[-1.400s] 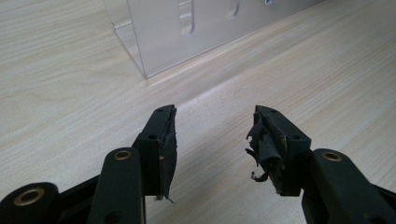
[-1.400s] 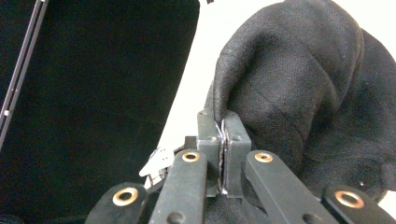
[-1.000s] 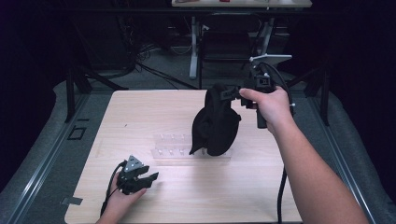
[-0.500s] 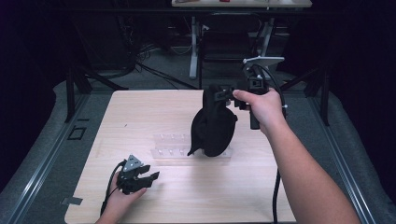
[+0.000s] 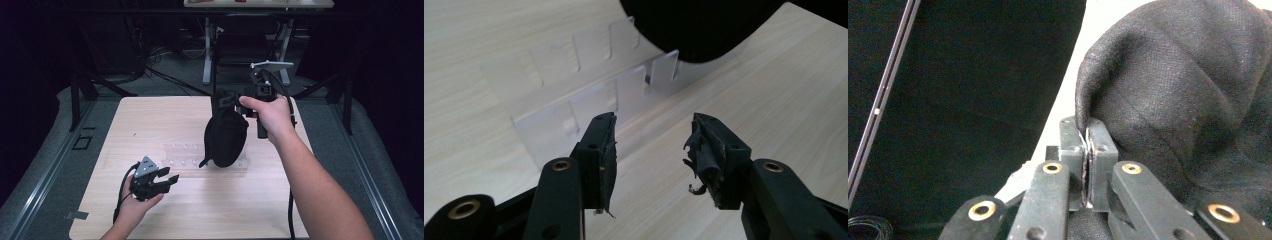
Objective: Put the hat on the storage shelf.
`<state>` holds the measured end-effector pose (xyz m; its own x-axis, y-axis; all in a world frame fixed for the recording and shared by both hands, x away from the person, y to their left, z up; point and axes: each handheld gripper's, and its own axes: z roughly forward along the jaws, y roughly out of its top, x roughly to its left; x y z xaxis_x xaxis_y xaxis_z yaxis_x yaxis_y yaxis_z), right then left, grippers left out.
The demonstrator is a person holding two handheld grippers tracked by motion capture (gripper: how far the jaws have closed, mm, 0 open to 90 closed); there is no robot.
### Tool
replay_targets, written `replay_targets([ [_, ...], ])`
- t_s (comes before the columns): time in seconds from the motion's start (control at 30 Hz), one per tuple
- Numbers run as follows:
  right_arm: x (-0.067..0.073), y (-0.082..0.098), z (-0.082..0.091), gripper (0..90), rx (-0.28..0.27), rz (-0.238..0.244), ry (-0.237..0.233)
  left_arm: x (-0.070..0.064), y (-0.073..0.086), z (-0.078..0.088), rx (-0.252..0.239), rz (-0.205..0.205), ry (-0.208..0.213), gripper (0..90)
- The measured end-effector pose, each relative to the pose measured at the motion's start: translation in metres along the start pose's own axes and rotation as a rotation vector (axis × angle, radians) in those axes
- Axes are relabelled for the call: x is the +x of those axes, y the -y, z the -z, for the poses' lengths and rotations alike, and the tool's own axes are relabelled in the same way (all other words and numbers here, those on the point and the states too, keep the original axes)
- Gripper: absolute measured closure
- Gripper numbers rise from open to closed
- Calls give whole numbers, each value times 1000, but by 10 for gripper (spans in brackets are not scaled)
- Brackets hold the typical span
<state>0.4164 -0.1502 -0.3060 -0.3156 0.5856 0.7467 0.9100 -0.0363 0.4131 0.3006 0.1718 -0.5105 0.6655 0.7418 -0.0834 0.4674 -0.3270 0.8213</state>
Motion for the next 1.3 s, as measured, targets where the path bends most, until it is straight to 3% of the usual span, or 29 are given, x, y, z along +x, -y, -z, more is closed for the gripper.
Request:
replay_targets([
  [0.13, 1, -1, -4, 881, -1, 1, -13, -7, -15, -4, -11, -31, 0, 550],
  [0.33, 2, -2, -8, 881, 5, 4, -28, -16, -29, -10, -18, -37, 30, 575],
  [0.97, 4, -2, -11, 880, -4, 8, -27, -40, -51, -18, -11, -90, 87, 659],
  [1.3, 5, -1, -13, 879, -3, 12, -34, -46, -57, -26, 10, -120, 64, 804],
])
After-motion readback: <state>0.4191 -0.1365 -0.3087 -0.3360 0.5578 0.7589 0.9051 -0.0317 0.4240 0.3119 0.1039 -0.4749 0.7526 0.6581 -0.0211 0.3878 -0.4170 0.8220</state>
